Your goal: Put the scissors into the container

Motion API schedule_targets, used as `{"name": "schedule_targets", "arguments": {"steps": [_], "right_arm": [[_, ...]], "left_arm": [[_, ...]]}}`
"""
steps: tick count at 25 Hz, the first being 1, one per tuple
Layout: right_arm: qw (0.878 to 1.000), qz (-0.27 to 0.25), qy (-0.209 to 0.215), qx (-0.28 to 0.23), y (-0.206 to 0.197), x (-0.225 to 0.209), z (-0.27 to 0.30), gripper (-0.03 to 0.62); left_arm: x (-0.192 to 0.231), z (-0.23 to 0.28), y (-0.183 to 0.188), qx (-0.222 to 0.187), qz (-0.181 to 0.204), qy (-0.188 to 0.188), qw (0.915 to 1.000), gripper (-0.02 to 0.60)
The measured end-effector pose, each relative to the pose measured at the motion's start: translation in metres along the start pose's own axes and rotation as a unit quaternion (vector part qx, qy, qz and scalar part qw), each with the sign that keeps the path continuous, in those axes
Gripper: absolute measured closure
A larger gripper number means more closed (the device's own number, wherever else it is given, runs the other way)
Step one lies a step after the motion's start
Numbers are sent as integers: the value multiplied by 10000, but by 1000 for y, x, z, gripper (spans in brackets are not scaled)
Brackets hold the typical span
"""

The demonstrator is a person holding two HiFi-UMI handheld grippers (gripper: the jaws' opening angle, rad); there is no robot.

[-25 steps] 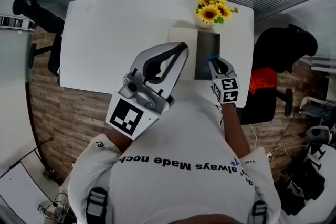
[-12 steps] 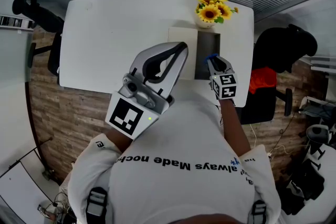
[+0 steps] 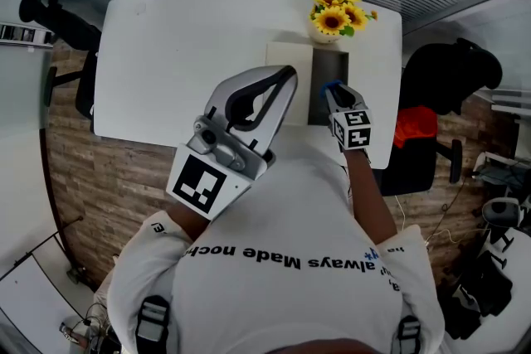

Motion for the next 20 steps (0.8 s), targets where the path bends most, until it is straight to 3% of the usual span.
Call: {"name": "schedule_targets", "arguments": {"steps": [20], "right_arm": [[9989, 301, -79, 340, -7, -9, 35, 510]], "left_arm": [[6, -2, 0, -3, -27, 40, 10000, 561]]}}
Point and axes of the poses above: the fingertips, and each gripper's own axes: z forward along the fingers, x to its left, y out of its top, the point moved 5 cm from there along -z, backward along the fingers, and after that the axes turned 8 degrees about -x, right-handed, at the moved point
